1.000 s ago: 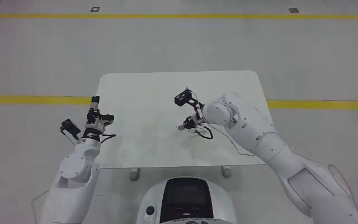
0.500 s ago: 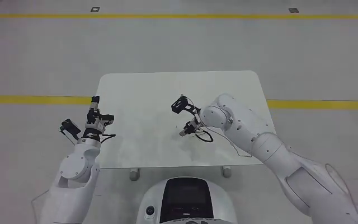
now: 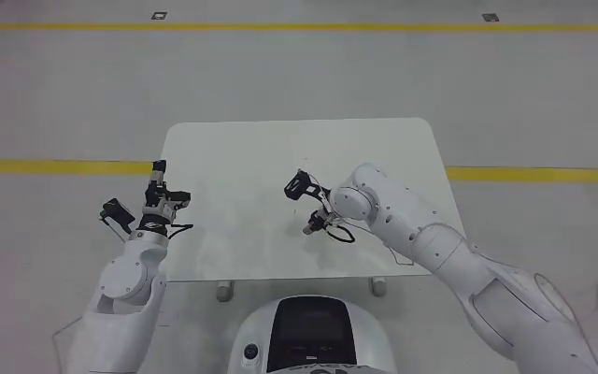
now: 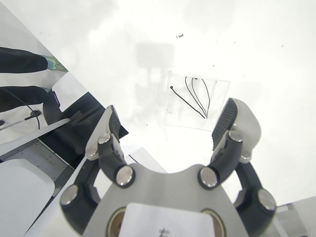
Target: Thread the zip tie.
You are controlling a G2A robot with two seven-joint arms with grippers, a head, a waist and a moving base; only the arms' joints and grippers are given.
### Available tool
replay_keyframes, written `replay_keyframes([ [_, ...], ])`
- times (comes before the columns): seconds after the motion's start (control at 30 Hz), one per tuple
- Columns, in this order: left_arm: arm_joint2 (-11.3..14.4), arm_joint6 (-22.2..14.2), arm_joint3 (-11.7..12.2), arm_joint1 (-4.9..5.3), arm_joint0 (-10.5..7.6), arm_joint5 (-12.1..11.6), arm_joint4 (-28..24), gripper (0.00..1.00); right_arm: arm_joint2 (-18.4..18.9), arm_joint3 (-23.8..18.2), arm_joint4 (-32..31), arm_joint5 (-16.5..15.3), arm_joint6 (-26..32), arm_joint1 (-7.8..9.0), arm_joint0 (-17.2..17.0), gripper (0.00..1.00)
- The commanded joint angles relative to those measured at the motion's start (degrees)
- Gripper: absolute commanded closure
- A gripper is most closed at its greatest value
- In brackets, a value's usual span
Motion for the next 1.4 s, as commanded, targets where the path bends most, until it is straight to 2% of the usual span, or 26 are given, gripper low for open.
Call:
replay_keyframes([
  [0.0,0.0,0.0,0.0,0.0,0.0,0.0,0.0,0.0,0.03,-0.03,0.01,0.03,-0.01,0.01,-0.02,0.0],
  [0.57,0.0,0.0,0.0,0.0,0.0,0.0,0.0,0.0,-0.01,-0.56,-4.22,-1.0,-2.44,0.26,-0.92,0.0],
  [0.7,0.0,0.0,0.0,0.0,0.0,0.0,0.0,0.0,-0.27,-1.69,-6.88,-4.06,-1.14,0.41,-0.56,0.0],
  [0.87,0.0,0.0,0.0,0.0,0.0,0.0,0.0,0.0,-1.06,-1.33,-6.7,-9.16,1.16,0.08,0.54,0.0],
  [1.17,0.0,0.0,0.0,0.0,0.0,0.0,0.0,0.0,-1.48,-1.28,-6.35,-9.16,1.64,0.02,0.85,0.0],
  [1.37,0.0,0.0,0.0,0.0,0.0,0.0,0.0,0.0,-0.98,-1.61,-9.19,-6.51,-0.44,0.08,-0.17,0.0],
])
